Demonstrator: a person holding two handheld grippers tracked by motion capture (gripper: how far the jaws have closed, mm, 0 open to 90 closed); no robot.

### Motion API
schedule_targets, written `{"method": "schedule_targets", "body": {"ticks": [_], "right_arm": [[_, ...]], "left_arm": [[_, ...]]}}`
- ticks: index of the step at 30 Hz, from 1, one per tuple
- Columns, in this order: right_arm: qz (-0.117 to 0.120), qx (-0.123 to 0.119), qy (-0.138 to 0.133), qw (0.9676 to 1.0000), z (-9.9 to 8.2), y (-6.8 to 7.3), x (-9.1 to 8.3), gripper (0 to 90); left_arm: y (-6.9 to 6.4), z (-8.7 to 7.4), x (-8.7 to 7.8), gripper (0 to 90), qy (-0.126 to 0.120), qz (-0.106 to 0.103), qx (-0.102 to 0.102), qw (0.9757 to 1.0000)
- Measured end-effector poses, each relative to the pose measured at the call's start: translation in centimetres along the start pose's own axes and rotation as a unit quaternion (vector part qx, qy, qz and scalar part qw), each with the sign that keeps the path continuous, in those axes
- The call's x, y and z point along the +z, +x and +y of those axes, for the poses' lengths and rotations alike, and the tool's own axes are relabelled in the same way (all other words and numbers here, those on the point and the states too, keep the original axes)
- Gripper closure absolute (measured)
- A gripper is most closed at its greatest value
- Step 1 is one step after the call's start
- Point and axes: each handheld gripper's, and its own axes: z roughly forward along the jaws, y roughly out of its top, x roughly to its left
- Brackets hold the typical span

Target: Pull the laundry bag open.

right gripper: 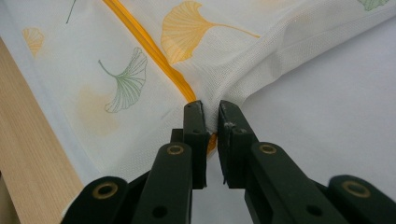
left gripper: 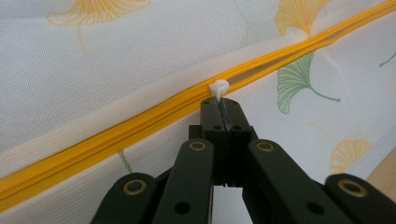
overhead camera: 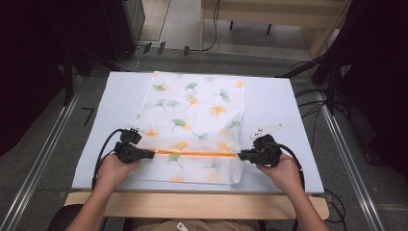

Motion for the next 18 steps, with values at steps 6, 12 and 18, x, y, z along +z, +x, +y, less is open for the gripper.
{"method": "schedule_targets", "body": {"ticks": [6,12,18], "right_arm": [[0.001,-0.003,0.001,1.0000,0.02,-0.01,0.07,84.5],[0.002,-0.005,0.000,1.0000,0.04,0.05,0.08,84.4],[0.002,-0.004,0.001,1.0000,0.02,0.02,0.06,84.4]], "left_arm": [[0.05,0.03,0.14,90.0,0.001,0.004,-0.004,1.0000],[0.15,-0.05,0.08,90.0,0.011,0.015,-0.003,0.9998],[0.96,-0.29,-0.51,90.0,0.011,0.016,-0.019,0.9996]]}}
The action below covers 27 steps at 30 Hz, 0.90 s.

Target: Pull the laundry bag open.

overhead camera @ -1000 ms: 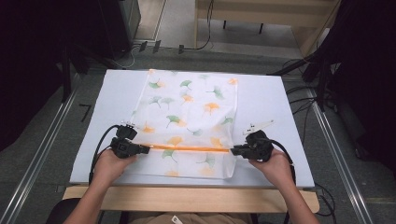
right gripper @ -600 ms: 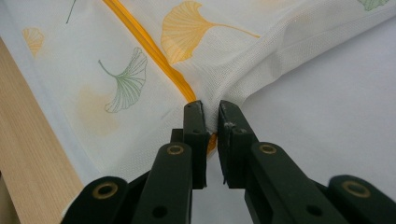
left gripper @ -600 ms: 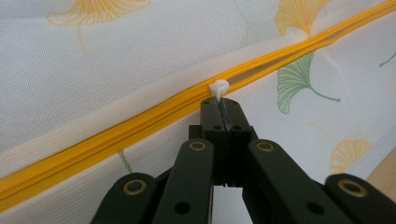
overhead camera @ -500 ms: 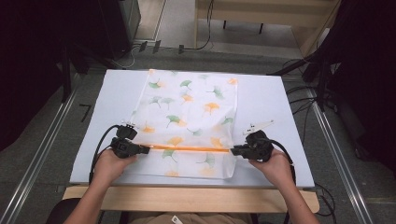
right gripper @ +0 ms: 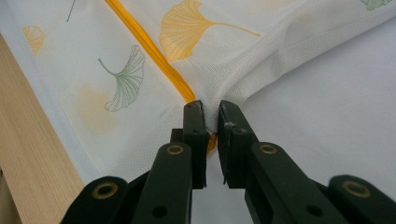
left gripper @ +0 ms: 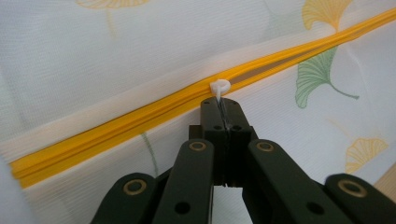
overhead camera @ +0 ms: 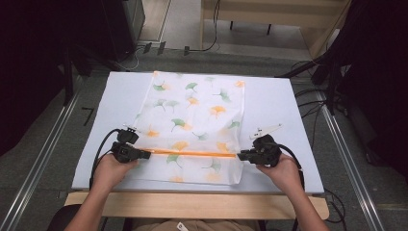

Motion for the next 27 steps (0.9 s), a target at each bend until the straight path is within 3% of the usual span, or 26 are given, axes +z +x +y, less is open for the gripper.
{"method": "schedule_targets", "body": {"ticks": [3,5,7,13,27], "right_arm": [[0.000,0.000,0.000,1.0000,0.0,0.0,0.0,84.4],[-0.002,0.002,0.003,1.0000,0.0,0.0,0.1,84.3],[-0.003,0.002,0.004,1.0000,0.0,-0.1,0.2,84.3],[-0.005,0.004,0.004,1.0000,-0.1,-0.2,0.2,84.4],[-0.007,0.006,0.009,0.9999,-0.1,-0.3,0.3,84.4]], "left_arm": [[0.4,-0.2,-0.3,90.0,0.002,0.007,-0.004,1.0000],[1.6,-0.4,-1.0,90.0,-0.008,0.011,-0.026,0.9996],[2.0,-0.5,-1.2,90.0,-0.009,0.010,-0.033,0.9994],[1.5,-0.4,-1.0,90.0,-0.002,0.020,-0.021,0.9996],[1.3,-0.3,-0.8,90.0,0.000,0.017,-0.014,0.9998]]}}
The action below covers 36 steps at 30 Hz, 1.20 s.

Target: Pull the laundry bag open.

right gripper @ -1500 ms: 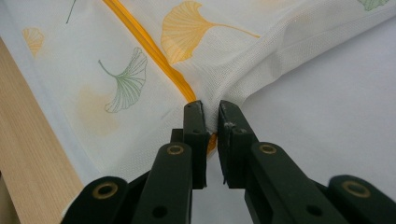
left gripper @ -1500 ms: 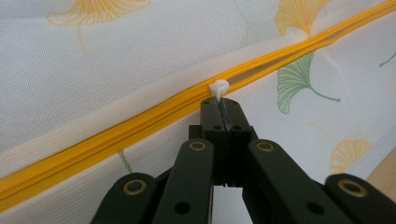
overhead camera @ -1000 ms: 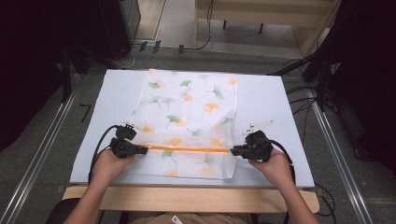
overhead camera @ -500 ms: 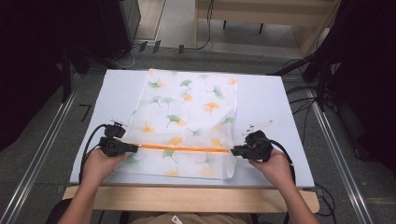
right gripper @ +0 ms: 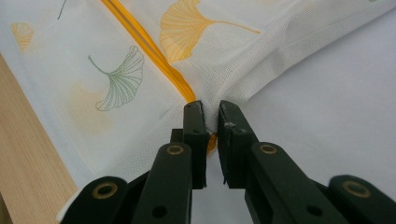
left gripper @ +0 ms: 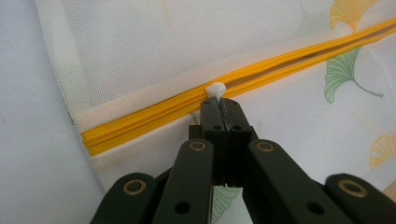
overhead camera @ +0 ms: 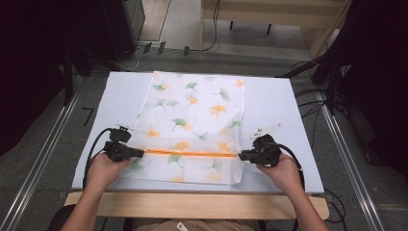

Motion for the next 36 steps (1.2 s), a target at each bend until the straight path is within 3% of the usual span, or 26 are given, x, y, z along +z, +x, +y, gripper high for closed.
{"method": "schedule_targets", "body": {"ticks": [20,30,32,34,36], "right_arm": [[-0.003,0.010,0.004,0.9999,-0.2,-0.4,0.0,84.3],[-0.002,0.009,0.004,0.9999,-0.2,-0.5,0.1,84.2],[-0.003,0.010,0.004,0.9999,-0.2,-0.5,0.1,84.2],[-0.002,0.009,0.005,1.0000,-0.2,-0.5,0.1,84.2],[-0.004,0.010,0.006,0.9999,-0.1,-0.5,0.2,84.2]], "left_arm": [[0.2,-0.3,-0.3,90.0,-0.001,-0.006,0.006,1.0000],[2.2,-1.3,-1.7,90.0,-0.009,0.004,-0.011,0.9999],[2.5,-1.6,-1.9,90.0,-0.011,0.005,-0.003,0.9999],[2.6,-1.6,-1.9,90.0,-0.017,-0.003,-0.010,0.9998],[2.5,-1.5,-1.9,90.0,-0.012,0.000,-0.004,0.9999]]}}
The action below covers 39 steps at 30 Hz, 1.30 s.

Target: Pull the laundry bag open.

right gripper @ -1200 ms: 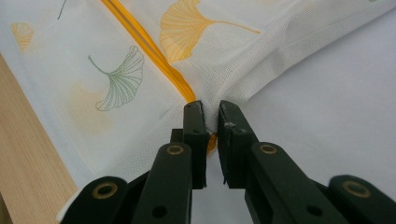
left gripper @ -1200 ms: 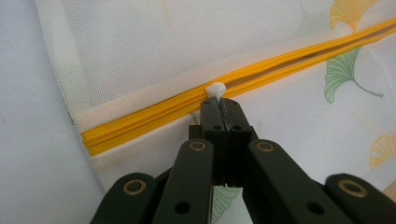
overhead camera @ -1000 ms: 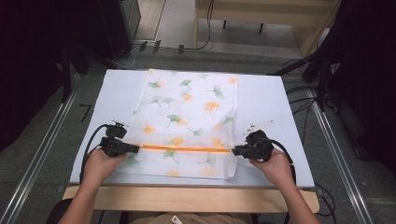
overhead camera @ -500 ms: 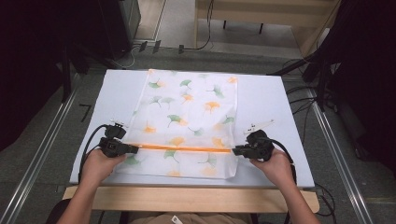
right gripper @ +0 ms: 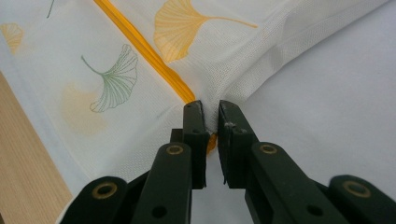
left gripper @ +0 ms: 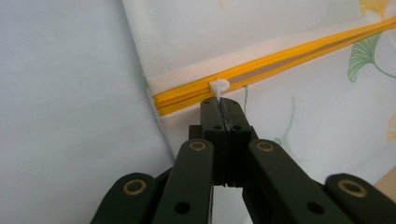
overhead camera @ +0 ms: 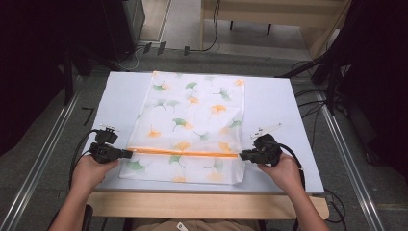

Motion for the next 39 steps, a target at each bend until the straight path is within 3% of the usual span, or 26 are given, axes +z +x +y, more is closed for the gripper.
{"method": "schedule_targets", "body": {"ticks": [39], "right_arm": [[0.000,0.004,0.003,1.0000,-0.06,-0.17,0.03,84.1]], "left_arm": [[0.10,-0.06,0.04,90.0,0.001,-0.002,0.001,1.0000]]}}
